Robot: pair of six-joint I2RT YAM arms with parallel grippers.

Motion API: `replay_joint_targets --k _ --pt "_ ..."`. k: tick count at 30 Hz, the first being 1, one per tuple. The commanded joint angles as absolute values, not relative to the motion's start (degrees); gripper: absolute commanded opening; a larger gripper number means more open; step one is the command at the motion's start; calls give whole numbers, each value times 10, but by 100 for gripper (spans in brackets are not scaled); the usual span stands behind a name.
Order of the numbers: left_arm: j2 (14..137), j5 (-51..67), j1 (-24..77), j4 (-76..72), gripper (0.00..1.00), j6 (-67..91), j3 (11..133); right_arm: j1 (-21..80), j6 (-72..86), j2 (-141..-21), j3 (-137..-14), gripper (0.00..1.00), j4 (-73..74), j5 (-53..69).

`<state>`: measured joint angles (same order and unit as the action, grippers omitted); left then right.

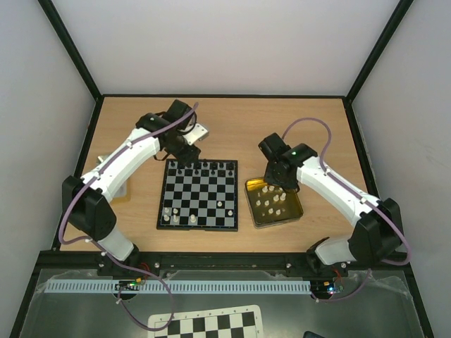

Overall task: Set up the chess pieces on the board
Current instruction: Pick up the chess piece from the storage box.

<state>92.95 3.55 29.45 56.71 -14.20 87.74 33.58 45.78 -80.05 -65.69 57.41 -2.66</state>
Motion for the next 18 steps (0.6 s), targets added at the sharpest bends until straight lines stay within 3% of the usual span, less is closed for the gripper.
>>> replay_joint_targets --k 1,10,18 --pt "898 63 257 563 54 -112 850 329 474 -767 -610 28 590 -43" --pt "867 90 193 571 55 -115 816 281 471 -747 -506 28 523 -14" --pt "852 97 172 569 56 -112 795 248 444 -776 -508 28 482 -3"
